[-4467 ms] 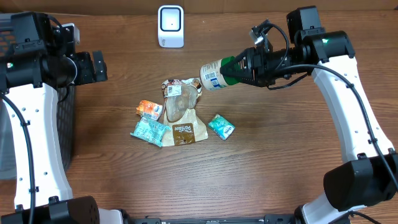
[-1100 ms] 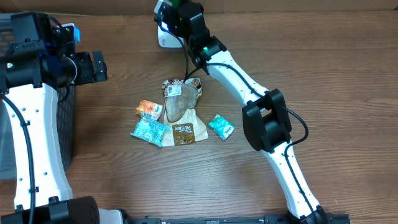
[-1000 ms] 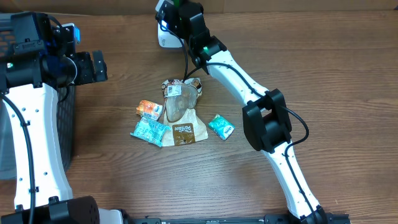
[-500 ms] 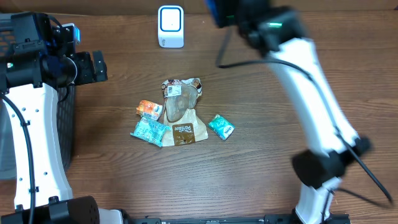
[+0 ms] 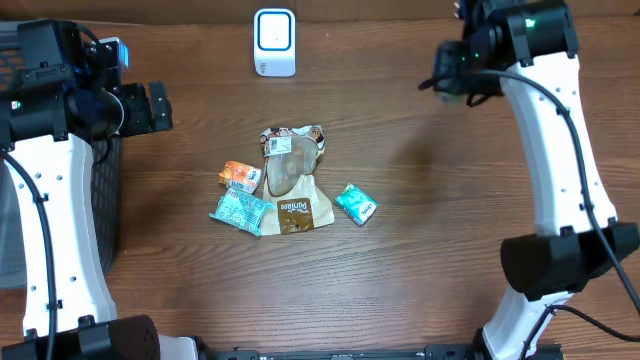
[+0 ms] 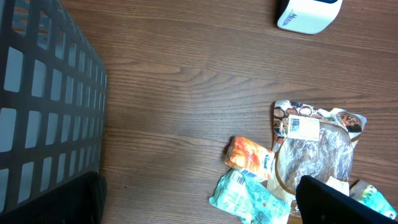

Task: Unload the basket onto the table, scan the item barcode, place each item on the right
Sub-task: 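Carry the jar right and set it down, opening the right gripper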

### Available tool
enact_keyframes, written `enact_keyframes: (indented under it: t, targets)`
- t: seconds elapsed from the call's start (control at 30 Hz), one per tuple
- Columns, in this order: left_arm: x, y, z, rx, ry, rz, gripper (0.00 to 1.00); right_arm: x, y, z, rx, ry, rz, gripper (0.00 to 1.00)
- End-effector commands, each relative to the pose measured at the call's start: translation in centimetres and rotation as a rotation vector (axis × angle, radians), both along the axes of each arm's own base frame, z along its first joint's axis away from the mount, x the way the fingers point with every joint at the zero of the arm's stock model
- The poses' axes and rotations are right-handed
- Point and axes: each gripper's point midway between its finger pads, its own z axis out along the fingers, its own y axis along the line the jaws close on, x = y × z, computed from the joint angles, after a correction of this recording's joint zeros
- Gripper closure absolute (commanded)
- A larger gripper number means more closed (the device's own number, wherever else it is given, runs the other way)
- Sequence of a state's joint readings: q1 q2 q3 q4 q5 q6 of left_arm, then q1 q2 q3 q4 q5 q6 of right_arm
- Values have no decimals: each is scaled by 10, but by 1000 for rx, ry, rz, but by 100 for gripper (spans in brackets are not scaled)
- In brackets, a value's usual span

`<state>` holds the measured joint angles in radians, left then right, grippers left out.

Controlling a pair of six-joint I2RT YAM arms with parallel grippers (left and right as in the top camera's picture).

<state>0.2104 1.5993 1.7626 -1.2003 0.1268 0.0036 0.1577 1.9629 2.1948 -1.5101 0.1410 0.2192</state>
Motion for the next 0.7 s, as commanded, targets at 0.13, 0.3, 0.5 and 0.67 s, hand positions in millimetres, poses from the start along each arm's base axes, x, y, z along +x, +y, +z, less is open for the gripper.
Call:
enact_keyframes:
  t: [0.13, 0.3, 0.5, 0.67]
  targets:
    - [2, 1, 10, 18, -28, -13, 0, 0, -25, -67, 53, 97, -83, 79]
    - [2, 1, 10, 18, -28, -13, 1, -2, -42, -112, 52, 131, -123, 79]
    - [2, 1, 10, 18, -28, -13, 0, -12, -73, -150, 57, 165, -199, 79]
    - [2, 1, 10, 18, -28, -13, 0, -19, -95, -168, 89, 176, -257, 79]
